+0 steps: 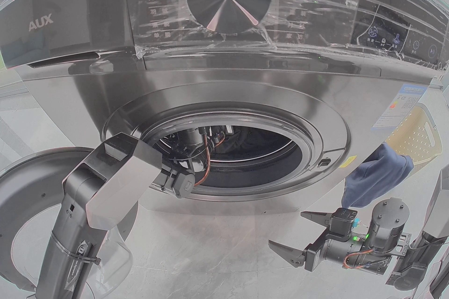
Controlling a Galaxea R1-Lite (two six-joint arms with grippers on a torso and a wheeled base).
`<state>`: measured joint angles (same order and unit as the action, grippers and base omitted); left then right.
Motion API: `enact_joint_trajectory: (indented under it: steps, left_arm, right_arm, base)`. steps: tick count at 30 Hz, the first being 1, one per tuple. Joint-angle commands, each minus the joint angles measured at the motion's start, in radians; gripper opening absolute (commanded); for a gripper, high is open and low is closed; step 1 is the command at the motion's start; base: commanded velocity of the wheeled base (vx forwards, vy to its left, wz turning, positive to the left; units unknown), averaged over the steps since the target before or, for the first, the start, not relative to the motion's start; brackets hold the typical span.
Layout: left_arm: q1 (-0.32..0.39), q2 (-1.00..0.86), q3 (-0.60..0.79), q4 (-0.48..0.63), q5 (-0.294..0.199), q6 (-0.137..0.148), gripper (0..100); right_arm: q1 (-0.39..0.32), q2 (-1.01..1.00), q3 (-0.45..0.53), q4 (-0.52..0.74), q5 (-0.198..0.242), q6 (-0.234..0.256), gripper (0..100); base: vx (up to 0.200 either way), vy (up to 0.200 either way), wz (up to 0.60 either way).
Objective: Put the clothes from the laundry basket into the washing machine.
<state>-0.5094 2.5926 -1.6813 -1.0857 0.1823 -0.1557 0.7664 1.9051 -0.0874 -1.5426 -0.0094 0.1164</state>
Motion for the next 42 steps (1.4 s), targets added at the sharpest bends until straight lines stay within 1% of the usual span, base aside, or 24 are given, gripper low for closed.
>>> enact_joint_trajectory:
  steps: [1,3,4,10,11,13,16,19,21,22,24,28,30,31,34,37,39,42]
  left_arm:
    - [-0.023,-0.063,0.098,0.010,0.000,-0.015,100]
    - [-0.023,-0.063,0.098,0.010,0.000,-0.015,100]
    - [-0.028,-0.108,0.176,0.033,0.000,-0.015,100]
    - [-0.061,-0.239,0.350,0.058,-0.001,-0.010,100]
    - [-0.061,-0.244,0.353,0.060,-0.001,-0.011,100]
    - [-0.086,-0.307,0.422,0.069,-0.007,-0.010,100]
    - [-0.112,-0.354,0.474,0.056,-0.009,-0.011,100]
    - [-0.129,-0.377,0.505,0.050,-0.007,-0.008,100]
    - [-0.144,-0.388,0.551,0.047,-0.014,-0.005,100]
    - [-0.155,-0.391,0.612,0.037,-0.018,0.001,100]
    - [-0.169,-0.387,0.673,0.003,-0.024,0.010,100]
    - [-0.209,-0.358,0.808,-0.135,-0.053,0.033,100]
    - [-0.225,-0.333,0.859,-0.209,-0.060,0.050,100]
    - [-0.236,-0.319,0.891,-0.266,-0.060,0.058,100]
    - [-0.238,-0.325,0.936,-0.312,-0.060,0.059,100]
    - [-0.239,-0.359,1.002,-0.375,-0.072,0.056,100]
    - [-0.241,-0.365,1.014,-0.381,-0.073,0.055,100]
    - [-0.247,-0.428,1.100,-0.418,-0.072,0.055,100]
  right_arm:
    - [-0.002,0.002,0.000,-0.001,0.000,0.000,100]
    - [-0.002,0.002,0.000,-0.001,0.000,0.000,100]
    - [-0.001,0.002,0.000,-0.001,0.000,0.000,100]
    - [-0.004,-0.001,0.000,-0.001,0.002,-0.001,100]
    - [-0.004,-0.001,0.000,-0.001,0.002,0.000,100]
    - [-0.004,-0.005,0.002,-0.001,0.000,-0.001,100]
    - [-0.006,-0.003,0.002,-0.001,0.000,-0.001,100]
    - [-0.006,-0.005,0.002,-0.001,0.000,0.000,100]
    - [-0.006,-0.006,0.003,-0.001,0.000,0.000,100]
    - [-0.006,-0.008,0.006,-0.001,0.000,-0.001,100]
    - [-0.004,-0.006,0.014,0.001,0.000,0.000,100]
    - [0.002,-0.008,0.021,0.001,0.002,0.002,100]
    - [0.008,-0.008,0.021,0.001,0.002,0.002,100]
    - [0.011,-0.009,0.023,0.001,0.000,0.002,100]
    - [0.011,-0.020,0.031,0.001,0.000,0.002,100]
    - [0.011,-0.047,0.037,0.001,0.000,0.002,100]
    - [0.011,-0.055,0.038,0.001,-0.001,0.002,100]
    - [0.021,-0.101,0.052,0.001,-0.008,0.000,100]
  base:
    - [0.000,0.000,0.00]
    - [0.000,0.000,0.00]
    - [0.000,0.000,0.00]
    - [0.000,0.000,0.00]
    - [0.000,0.000,0.00]
    - [0.000,0.000,0.00]
    - [0.000,0.000,0.00]
    - [0.000,0.000,0.00]
    - [0.000,0.000,0.00]
    - [0.000,0.000,0.00]
    - [0.000,0.000,0.00]
    - [0.000,0.000,0.00]
    - [0.000,0.000,0.00]
    - [0.000,0.000,0.00]
    - [0.000,0.000,0.00]
    - [0.000,0.000,0.00]
    - [0.000,0.000,0.00]
    - [0.000,0.000,0.00]
